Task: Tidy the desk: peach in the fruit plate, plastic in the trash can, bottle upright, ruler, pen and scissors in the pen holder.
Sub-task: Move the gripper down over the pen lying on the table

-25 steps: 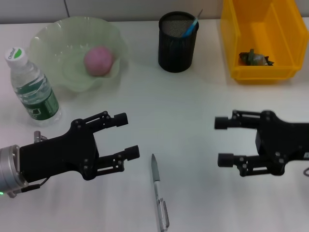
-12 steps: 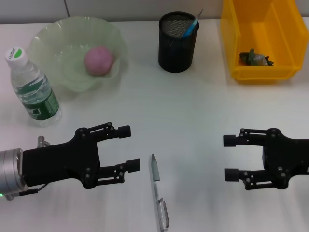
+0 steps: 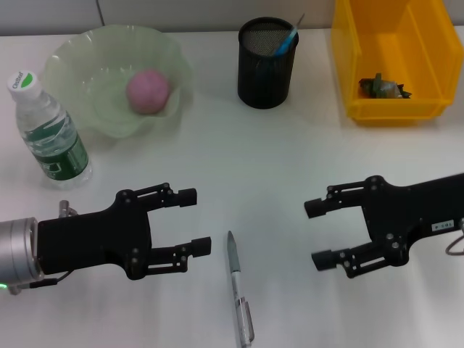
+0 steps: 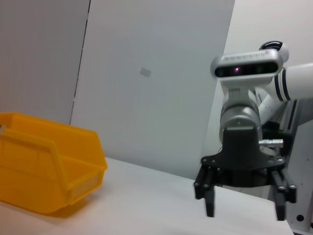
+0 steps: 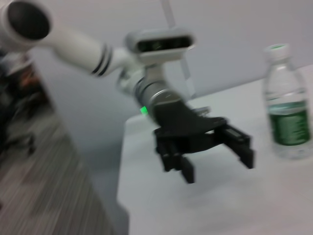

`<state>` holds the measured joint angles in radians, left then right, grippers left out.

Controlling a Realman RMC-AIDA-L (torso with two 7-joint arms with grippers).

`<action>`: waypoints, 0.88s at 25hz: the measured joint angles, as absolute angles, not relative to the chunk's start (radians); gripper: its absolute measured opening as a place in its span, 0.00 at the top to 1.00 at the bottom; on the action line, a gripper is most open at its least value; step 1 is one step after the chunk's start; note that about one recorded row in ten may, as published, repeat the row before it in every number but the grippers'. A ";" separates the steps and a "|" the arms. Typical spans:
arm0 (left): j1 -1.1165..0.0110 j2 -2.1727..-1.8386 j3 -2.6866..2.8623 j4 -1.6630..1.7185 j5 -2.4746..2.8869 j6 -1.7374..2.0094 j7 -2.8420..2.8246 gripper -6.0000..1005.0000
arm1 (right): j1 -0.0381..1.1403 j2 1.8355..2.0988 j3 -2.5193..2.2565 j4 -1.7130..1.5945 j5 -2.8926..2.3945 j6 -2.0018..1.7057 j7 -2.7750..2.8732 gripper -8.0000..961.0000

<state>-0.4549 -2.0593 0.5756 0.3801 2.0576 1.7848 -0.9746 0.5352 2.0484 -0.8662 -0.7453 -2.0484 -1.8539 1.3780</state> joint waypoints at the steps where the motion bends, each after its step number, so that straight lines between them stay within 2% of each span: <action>1: -0.453 -2.059 0.575 0.382 2.058 1.785 -0.975 0.22 | 0.549 2.046 -0.887 -0.765 -2.053 -1.864 1.384 0.18; 13: -0.439 -2.062 0.578 0.397 2.072 1.785 -0.976 0.22 | 0.778 2.052 -1.071 -0.967 -2.253 -1.921 1.460 0.18; 22: -0.437 -2.063 0.578 0.413 2.082 1.790 -0.975 0.22 | 0.839 2.076 -1.262 -1.055 -2.261 -1.911 1.434 0.19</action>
